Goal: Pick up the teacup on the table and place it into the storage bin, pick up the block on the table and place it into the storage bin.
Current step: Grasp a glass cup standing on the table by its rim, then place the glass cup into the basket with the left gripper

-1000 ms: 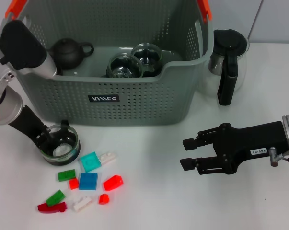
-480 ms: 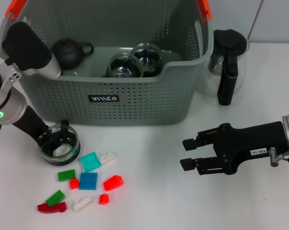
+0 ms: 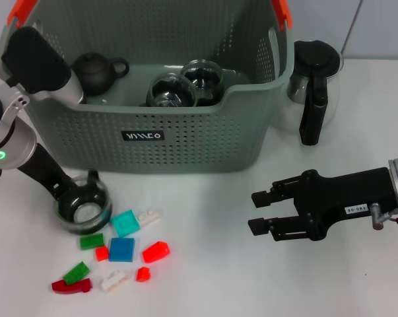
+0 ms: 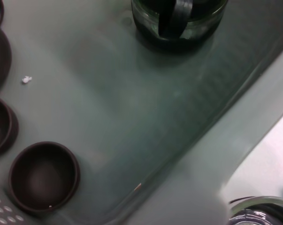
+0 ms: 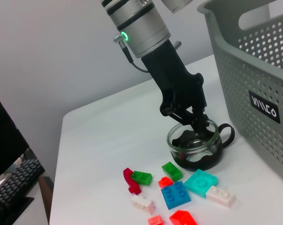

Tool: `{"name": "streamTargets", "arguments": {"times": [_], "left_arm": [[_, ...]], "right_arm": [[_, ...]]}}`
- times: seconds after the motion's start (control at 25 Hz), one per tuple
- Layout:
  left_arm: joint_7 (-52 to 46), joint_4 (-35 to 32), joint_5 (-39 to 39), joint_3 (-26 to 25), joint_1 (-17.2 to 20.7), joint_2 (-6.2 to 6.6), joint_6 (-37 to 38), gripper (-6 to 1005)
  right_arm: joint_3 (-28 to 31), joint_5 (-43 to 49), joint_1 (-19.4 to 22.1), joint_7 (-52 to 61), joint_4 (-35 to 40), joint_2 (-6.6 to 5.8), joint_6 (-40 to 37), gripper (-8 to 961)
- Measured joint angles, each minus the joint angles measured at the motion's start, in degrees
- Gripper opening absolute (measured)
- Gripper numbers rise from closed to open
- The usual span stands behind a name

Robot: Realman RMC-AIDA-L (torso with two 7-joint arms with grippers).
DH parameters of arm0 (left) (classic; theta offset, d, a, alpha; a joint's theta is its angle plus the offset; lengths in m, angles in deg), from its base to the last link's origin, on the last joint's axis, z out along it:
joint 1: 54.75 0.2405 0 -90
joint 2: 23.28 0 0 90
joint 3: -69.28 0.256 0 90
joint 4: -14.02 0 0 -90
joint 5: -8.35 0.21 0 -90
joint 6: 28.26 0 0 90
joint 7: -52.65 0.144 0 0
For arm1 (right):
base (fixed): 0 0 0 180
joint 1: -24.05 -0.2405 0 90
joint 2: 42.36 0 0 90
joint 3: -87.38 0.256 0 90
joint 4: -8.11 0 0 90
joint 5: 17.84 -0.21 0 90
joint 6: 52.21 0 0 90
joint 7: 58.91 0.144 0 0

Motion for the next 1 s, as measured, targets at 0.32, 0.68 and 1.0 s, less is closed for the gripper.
{"name": "streamTargets", "arguments": {"times": [0.32, 0.68, 1.0], "left_arm": [[-0.31, -0.18, 0.00, 0.40, -0.18, 0.20, 0.50, 68], [2.44, -9.86, -2.02, -7.35, -1.17, 0.22, 13.25, 62], [8.51, -16.29, -13.85, -27.29, -4.69, 3.07, 31.69, 76]], "right_arm": [[0.05, 0.00, 0.00, 0.00, 0.00, 0.00, -0.06, 566], [0.13, 0.00, -0.27, 0.00, 0.00, 0.00, 0.00, 566], [0.27, 0.00, -0.33, 0.00, 0.00, 0.00, -0.05, 566]]}}
